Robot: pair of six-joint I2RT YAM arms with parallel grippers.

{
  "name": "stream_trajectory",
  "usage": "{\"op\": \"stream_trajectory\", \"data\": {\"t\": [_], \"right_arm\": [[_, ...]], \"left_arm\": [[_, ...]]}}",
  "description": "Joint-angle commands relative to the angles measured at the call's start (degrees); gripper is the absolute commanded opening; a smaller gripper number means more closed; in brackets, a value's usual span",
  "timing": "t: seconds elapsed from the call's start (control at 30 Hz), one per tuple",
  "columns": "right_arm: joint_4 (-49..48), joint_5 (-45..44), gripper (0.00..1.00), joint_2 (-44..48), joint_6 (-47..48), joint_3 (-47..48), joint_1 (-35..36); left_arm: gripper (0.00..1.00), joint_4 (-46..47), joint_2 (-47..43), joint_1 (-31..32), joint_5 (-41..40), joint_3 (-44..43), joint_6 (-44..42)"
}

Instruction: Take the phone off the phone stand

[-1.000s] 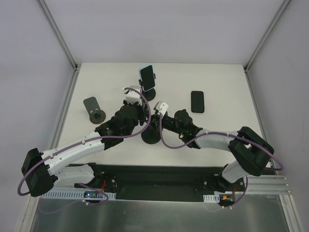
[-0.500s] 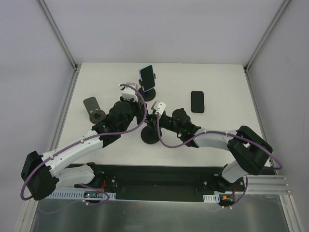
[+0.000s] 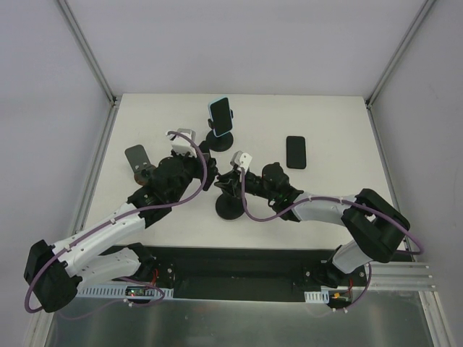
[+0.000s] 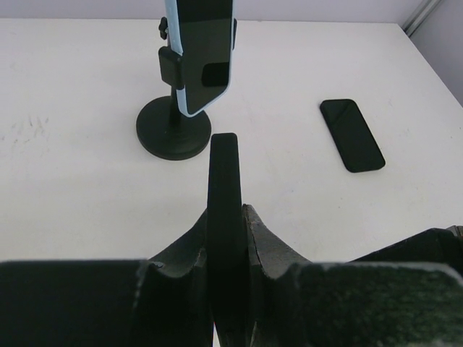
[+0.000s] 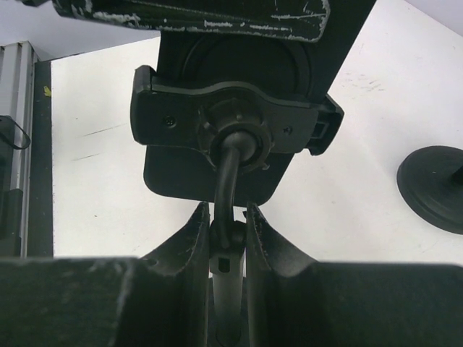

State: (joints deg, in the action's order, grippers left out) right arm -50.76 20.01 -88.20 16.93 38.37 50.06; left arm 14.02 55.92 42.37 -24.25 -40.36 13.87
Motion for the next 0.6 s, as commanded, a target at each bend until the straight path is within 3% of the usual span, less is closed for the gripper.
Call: {"op": "stream_trajectory", "data": {"t": [0.0,0.17,0.57], "right_arm": [[3.30,6.18,0.01,1.54,-1.63,-3.04,-1.02],[3.21,6.09,0.01,0.76,-1.81,-3.04,-1.37],[0.85,10.22,0.01,-0.83,-5.15,-3.30,-4.80]], "left_arm": [[0.00,2.94,-4.94,-4.58,-12.40,-2.62,-6.57],[0.00,1.01,-7.57,-4.58,-10.56,-3.41,-8.77],[0.00,-0.49,-11.35,-4.58,6.14,-1.66,-12.46]]}}
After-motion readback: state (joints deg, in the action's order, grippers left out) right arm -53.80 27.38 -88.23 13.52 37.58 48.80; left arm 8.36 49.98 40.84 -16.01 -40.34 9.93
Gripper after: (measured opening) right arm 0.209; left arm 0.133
